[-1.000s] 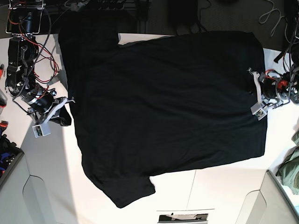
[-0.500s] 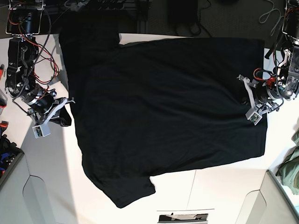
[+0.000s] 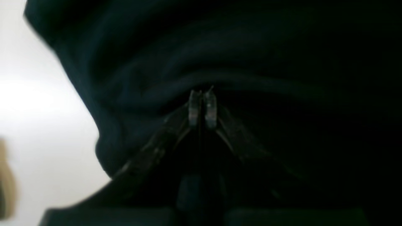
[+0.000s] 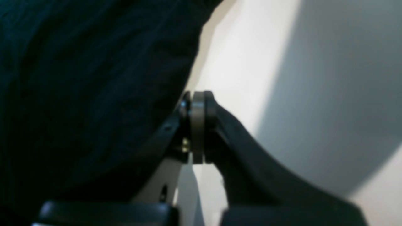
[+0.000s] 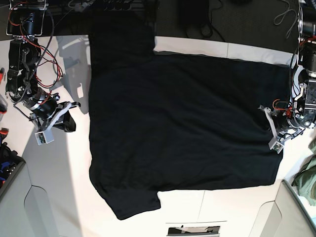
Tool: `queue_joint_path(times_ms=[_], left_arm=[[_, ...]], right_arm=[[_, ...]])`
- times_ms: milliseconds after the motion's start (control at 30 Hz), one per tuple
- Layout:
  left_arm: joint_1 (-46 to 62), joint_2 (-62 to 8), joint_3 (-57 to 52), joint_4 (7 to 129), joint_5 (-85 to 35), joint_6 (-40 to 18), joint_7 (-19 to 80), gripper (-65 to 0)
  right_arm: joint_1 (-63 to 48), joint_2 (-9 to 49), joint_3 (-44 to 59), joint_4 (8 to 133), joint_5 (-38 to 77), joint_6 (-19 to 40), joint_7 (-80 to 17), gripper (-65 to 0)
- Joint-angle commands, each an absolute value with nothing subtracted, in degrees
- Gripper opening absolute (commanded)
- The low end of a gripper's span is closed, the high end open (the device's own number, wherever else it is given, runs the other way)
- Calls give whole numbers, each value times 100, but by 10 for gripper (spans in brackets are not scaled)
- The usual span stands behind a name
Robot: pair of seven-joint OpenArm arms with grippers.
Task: Layout the t-shirt on the table in an organized manner, then fold the t-shirt properly
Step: 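Release and regrasp the shirt body with both grippers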
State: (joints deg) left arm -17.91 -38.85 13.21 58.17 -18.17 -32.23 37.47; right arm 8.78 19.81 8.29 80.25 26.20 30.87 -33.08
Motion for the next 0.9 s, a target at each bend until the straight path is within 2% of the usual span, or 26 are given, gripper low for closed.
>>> queue_joint_path(times_ms=[0,133,233,300,467,533,567,633,700,767,867], left_arm=[[-1925,-3968,1317,5769,-1750,-3212,3876,-639],[-1994,-4110,1317,5907,-2047,-3133,4066,-639],[-1964,-4381,1317,6324,-2552,-2565,4276,-636],[-1964,-4587,1317,6683,-2801,-2484,4357,-627],[-1964,-4827,1317,7590,-3492,-2860,4718,-488],[-1962,-4790,1317,7789,-3813,-3022,4816,-471],[-1962,-4740,1317,7852,-3913,-3072,4834,-471],[-1964,-4587,1317,7915,-3986,-3072,4831,-471],[-1964,-4342,1317,7933,-3990,-3096,4829,-471],[-1957,-4069,1317,7933,-3986,-3203,4834,-471],[-1881,-3780,1317,7933,-3981,-3221,4834,-471]], right_arm=[[998,2043,878,8114,2724,3105,-3201,-650],[998,2029,878,8114,2744,3103,-3218,-650],[998,2012,878,8114,2744,2978,-3218,-650],[998,2014,878,8114,2744,2875,-3218,-650],[1015,1929,917,8114,2519,2191,-3203,-650],[1013,1811,1009,8114,2392,1894,-3197,-650],[1011,1750,1061,8114,2324,1811,-3199,-595],[1011,1653,1177,8093,2272,1776,-3212,-421],[1013,1599,1282,8020,2316,1776,-3188,-279],[1013,1603,1341,7942,2408,1778,-3140,-223],[1024,1599,1380,7826,2561,1826,-3026,-221]])
